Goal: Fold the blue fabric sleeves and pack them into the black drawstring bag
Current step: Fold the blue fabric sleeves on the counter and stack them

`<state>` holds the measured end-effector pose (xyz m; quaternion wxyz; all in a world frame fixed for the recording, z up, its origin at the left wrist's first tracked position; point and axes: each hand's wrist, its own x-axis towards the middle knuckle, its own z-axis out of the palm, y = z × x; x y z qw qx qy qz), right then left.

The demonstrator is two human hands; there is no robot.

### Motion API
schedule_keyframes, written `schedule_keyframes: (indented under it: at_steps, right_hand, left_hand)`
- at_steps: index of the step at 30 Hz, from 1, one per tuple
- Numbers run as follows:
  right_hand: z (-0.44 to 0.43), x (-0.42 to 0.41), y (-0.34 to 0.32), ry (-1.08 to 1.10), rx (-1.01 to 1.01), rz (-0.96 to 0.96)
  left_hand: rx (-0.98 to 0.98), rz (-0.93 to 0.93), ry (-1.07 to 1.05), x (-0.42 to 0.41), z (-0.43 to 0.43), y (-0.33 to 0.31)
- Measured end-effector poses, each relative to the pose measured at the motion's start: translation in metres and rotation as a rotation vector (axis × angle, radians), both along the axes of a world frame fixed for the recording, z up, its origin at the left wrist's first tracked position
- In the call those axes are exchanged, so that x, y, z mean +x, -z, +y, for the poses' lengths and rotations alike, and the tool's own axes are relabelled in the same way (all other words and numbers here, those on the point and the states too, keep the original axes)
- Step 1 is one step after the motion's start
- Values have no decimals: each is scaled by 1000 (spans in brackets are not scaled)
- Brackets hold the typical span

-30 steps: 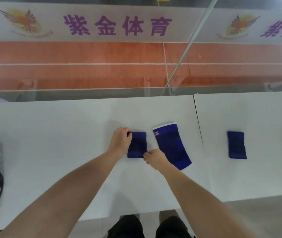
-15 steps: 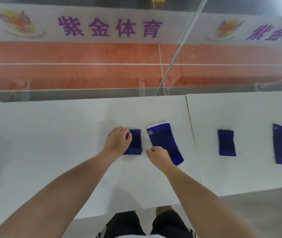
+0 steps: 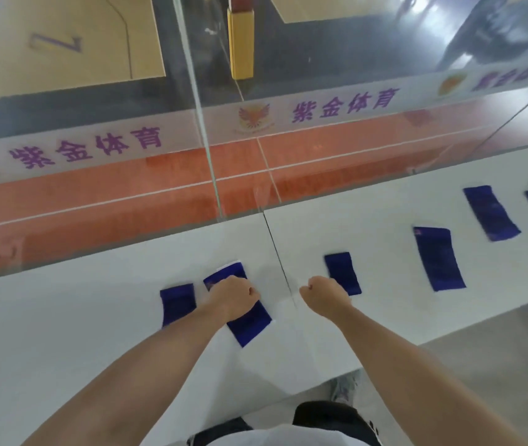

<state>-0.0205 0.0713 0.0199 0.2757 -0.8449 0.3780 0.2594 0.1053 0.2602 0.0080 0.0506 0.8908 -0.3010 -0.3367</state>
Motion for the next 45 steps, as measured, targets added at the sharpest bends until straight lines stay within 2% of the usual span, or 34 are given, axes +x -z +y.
schedule_keyframes:
  at_steps: [4, 11, 15, 18, 22, 26, 30, 34, 38, 40, 45]
  right_hand:
    - [-89, -52, 5, -11, 7, -26]
    - [-258, -153, 15, -33, -3, 51]
    - [-326, -195, 21, 58, -11, 28]
    - [-360, -213, 38, 78, -28, -3]
    - [-378, -219, 59, 86, -84, 30]
    - [-388, -211, 76, 286, -67, -8]
    - [-387, -206, 96, 330, -14, 0]
    - [-372, -200, 104, 276, 46, -31]
    - [-346, -202, 107, 62, 182, 96]
    - [-339, -204, 106, 44, 221, 114]
    - [-358, -199, 106, 138, -6, -13]
  left_hand:
    - [-21, -37, 11, -38, -87, -3]
    - [-117, -4, -78, -125, -247, 11]
    - [-210, 36, -62, -171, -318, 8]
    - [-192, 37, 8, -194, -348, 11]
    - [-158, 79, -33, -207, -363, 21]
    - [-94, 65, -34, -209, -364, 39]
    - [-89, 61, -66, -212, -363, 55]
    - [-144, 88, -162, -216, -362, 74]
    - [-183, 107, -255, -228, -365, 90]
    - [-163, 100, -287, -234, -368, 95]
    - [37, -34, -192, -259, -365, 104]
